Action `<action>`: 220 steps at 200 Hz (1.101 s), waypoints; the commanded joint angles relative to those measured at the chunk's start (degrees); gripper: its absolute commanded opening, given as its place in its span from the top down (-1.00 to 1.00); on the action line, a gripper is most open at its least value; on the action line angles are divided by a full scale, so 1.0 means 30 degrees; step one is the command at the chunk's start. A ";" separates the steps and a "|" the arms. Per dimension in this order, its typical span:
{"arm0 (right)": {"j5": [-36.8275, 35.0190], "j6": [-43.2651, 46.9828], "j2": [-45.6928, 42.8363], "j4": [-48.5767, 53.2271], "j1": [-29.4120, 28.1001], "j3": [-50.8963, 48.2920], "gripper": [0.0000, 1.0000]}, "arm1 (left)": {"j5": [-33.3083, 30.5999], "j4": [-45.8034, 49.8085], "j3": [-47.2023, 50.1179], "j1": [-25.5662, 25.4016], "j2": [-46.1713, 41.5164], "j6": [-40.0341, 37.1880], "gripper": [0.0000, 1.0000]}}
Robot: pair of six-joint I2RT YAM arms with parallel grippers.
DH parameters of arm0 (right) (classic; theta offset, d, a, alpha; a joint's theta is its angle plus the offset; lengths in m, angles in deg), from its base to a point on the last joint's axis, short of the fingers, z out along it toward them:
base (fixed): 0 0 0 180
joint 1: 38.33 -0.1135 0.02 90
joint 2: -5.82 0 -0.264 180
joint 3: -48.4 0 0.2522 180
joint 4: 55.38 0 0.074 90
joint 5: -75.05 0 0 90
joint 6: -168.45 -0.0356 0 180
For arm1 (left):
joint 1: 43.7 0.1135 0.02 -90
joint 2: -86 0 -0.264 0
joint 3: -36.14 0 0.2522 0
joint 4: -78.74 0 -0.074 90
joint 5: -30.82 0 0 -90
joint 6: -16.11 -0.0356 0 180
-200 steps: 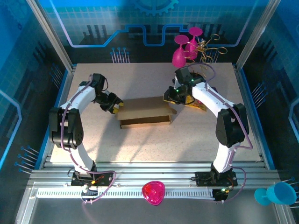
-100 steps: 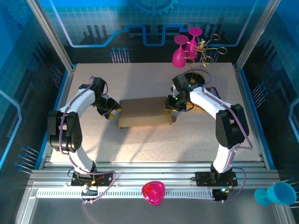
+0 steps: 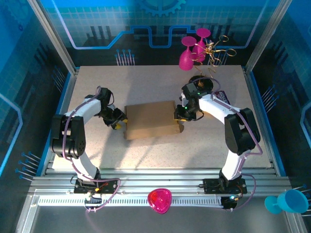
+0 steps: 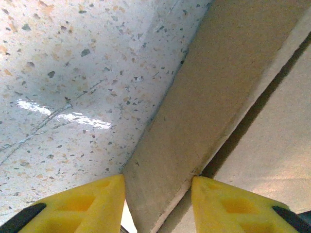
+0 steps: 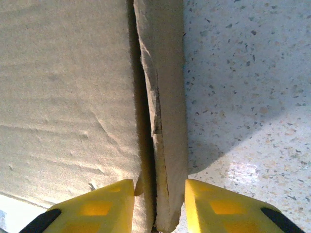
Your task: Fold the paper box
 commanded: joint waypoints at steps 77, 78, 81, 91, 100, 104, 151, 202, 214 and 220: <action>0.4729 0.1421 -0.1283 -0.2524 0.2307 -0.0962 -0.15 | 0.2341 -0.1505 -0.1187 0.0123 -0.0900 -0.1308 -0.09; 0.4775 0.1419 -0.1288 -0.2548 0.2337 -0.0967 -0.16 | 0.2344 -0.1482 -0.1201 0.0124 -0.0859 -0.1331 -0.09; 0.4882 0.1396 -0.1237 -0.2591 0.2407 -0.0971 -0.17 | 0.2358 -0.1404 -0.1275 0.0139 -0.0710 -0.1429 -0.08; 0.5176 0.1360 -0.1000 -0.2711 0.2611 -0.0972 -0.20 | 0.2226 -0.0995 -0.1537 0.0179 -0.0225 -0.1732 -0.06; 0.5400 0.1341 -0.0747 -0.2753 0.2757 -0.0926 -0.22 | 0.2143 -0.0887 -0.1624 0.0209 0.0085 -0.1934 -0.02; 0.5495 0.1312 -0.0623 -0.2790 0.2818 -0.0913 -0.22 | 0.2104 -0.0904 -0.1603 0.0234 0.0193 -0.1961 -0.01; 0.6139 0.1071 0.0403 -0.3580 0.2989 -0.1001 -0.25 | 0.2040 -0.1821 -0.1236 0.0388 0.0948 -0.2158 0.17; 0.6410 0.1081 0.1393 -0.4390 0.3102 -0.1372 -0.29 | 0.2315 -0.2911 -0.0349 0.0388 0.1318 -0.1941 0.31; 0.6715 0.1038 0.1541 -0.4734 0.3187 -0.1490 -0.30 | 0.2318 -0.3138 -0.0144 0.0388 0.1356 -0.1912 0.38; 0.6962 0.1006 0.1628 -0.4983 0.3245 -0.1600 -0.30 | 0.2329 -0.3276 -0.0012 0.0388 0.1351 -0.1854 0.41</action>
